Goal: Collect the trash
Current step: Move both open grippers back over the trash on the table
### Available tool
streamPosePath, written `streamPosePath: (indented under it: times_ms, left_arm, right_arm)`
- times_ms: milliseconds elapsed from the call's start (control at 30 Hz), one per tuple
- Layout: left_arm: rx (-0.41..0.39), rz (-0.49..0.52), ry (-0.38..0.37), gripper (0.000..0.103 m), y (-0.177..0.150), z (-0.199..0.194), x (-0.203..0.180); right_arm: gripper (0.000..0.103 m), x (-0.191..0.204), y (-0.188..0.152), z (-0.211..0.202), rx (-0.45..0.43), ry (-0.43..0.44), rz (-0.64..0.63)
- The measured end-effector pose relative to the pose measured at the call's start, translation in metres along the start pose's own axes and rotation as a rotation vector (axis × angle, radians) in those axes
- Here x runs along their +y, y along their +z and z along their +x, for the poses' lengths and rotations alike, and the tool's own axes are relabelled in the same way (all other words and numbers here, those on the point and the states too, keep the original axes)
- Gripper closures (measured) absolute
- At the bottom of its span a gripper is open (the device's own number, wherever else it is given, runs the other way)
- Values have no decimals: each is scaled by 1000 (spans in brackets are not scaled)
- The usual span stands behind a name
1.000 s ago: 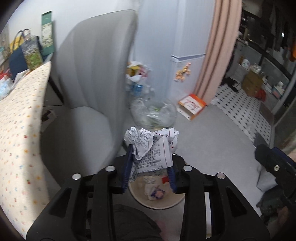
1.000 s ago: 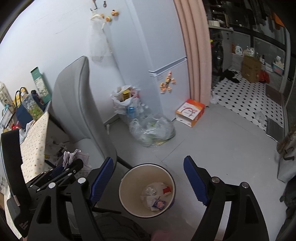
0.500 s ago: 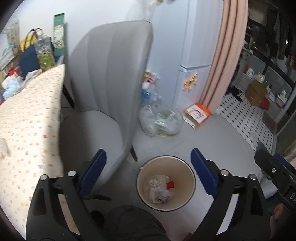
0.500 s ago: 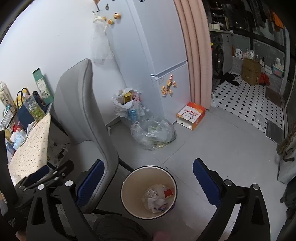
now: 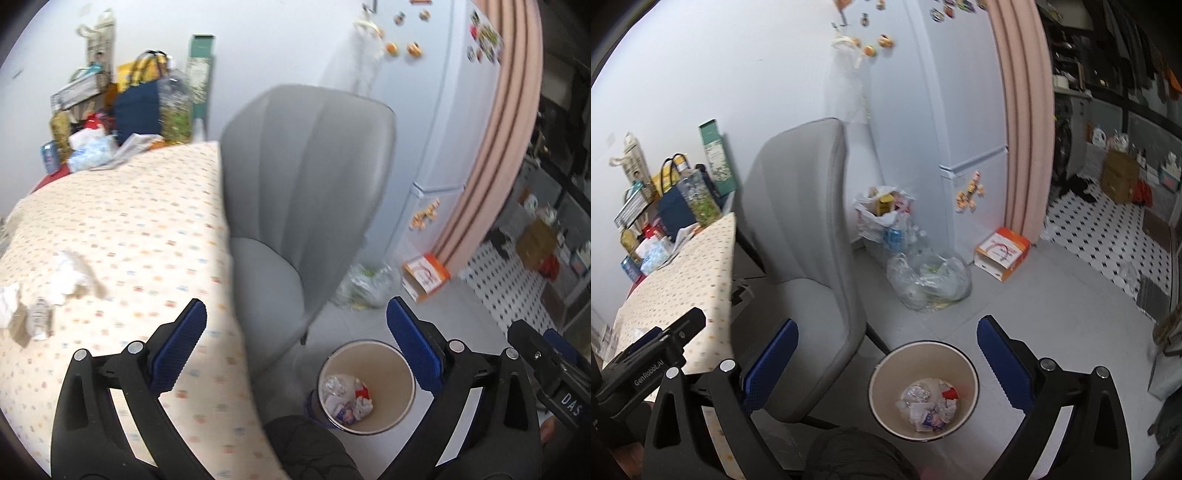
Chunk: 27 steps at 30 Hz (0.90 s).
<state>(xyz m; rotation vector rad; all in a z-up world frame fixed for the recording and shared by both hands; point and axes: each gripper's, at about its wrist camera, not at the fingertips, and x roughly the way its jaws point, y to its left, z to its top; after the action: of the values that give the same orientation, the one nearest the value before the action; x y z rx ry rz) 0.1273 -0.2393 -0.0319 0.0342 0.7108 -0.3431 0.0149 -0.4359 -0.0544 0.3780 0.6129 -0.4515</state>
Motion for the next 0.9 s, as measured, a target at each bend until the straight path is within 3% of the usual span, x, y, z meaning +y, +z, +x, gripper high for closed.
streamPosePath:
  times_ms: [367,900]
  left_arm:
    - [-77,-88,122,6,4,-44,74]
    - [-138,-228,189,6,-6,-97,159]
  right_arm:
    - [8,81,-2,-28,-35,76,-118]
    - [8,175,-19,-63,-55,177,-268]
